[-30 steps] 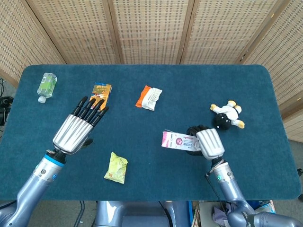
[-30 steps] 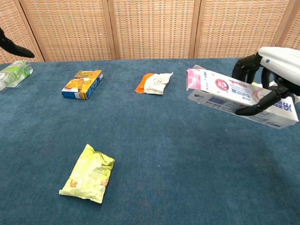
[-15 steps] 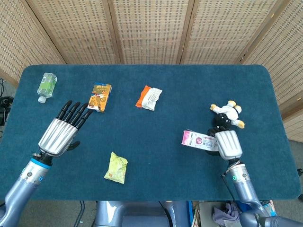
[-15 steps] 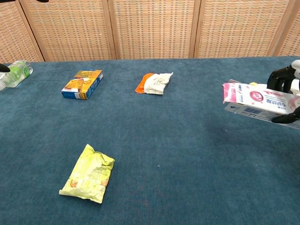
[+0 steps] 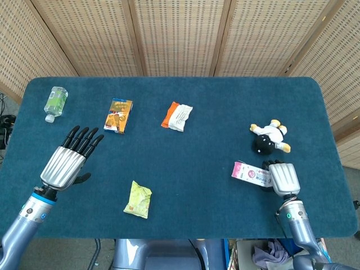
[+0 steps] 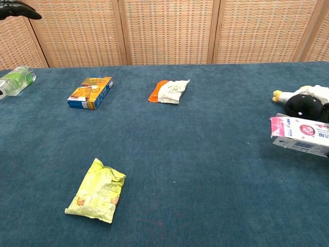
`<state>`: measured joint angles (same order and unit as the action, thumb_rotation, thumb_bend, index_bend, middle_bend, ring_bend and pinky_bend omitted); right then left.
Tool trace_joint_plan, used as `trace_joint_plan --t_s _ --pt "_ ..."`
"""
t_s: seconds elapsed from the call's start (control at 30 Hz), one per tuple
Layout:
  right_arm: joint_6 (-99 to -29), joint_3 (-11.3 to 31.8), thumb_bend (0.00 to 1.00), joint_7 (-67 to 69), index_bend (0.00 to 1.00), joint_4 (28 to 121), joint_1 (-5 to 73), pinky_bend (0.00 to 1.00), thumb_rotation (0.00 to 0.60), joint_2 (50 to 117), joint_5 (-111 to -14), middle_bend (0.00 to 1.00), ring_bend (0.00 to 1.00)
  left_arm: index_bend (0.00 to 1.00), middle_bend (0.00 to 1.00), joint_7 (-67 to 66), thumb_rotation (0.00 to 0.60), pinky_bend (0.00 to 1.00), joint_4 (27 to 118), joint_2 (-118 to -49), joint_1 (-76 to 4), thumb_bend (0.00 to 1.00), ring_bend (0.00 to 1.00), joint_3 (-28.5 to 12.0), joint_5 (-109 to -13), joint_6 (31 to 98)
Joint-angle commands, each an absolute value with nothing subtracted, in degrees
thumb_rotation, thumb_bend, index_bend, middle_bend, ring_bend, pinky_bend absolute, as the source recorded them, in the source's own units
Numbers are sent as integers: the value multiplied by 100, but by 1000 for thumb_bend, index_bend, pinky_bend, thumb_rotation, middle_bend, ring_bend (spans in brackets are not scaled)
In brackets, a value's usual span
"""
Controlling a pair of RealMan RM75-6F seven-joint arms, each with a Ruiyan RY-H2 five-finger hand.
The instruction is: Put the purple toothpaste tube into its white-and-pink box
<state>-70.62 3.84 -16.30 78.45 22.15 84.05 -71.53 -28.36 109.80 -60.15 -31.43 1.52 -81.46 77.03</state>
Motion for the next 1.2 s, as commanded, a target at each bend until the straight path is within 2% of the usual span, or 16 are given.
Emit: trace_joint_plan --t_s 0.03,0.1,0.23,0.33,0.5,0.67,0.77,0.83,1.1,1.2 --pt "-6971 372 1 -1580 603 7735 2172 557 600 8461 -7109 485 445 0 0 -2823 600 0 10925 -6033 -3097 128 0 131 -8191 7669" --pt "-6875 368 1 -1558 584 7710 2163 520 600 8473 -7068 447 411 0 0 -2818 600 0 10894 -6039 -3064 128 0 110 -8218 7645" --pt "-6493 325 1 -1637 441 7819 2187 389 600 8360 -6860 279 226 0 0 -2822 600 0 10853 -6046 -3018 128 0 68 -8264 7612" --pt "-6343 323 1 -1711 381 7896 2194 337 600 8303 -6746 205 143 0 0 -2801 600 0 10822 -6056 -2976 128 0 37 -8283 7585" --pt "-6367 337 1 -1696 314 7890 2163 299 600 8333 -6758 138 78 0 0 -2746 600 0 10778 -6085 -2932 128 0 0 -8291 7542" --pt "-6443 372 1 -1614 140 7934 2122 220 600 8317 -6819 11 1 0 0 -2646 600 0 10744 -6128 -2857 127 0 -29 -8358 7555" --pt "-6518 406 1 -1609 55 7981 2097 189 600 8284 -6847 0 0 0 0 -2562 600 0 10735 -6138 -2806 128 0 -51 -8405 7581" --pt "-6678 444 1 -1537 36 8053 2055 181 600 8253 -6945 0 0 0 0 -2507 600 0 10735 -6133 -2764 128 0 -58 -8434 7605" --pt "-7773 442 1 -1249 35 8631 1766 154 600 7925 -7857 0 0 0 0 -2277 600 0 10826 -6167 -2427 132 0 73 -8657 7923" --pt "-8341 312 1 -1219 35 8775 1572 93 600 7855 -8392 0 0 0 0 -2251 600 0 10756 -6307 -2156 139 0 249 -8744 8105"
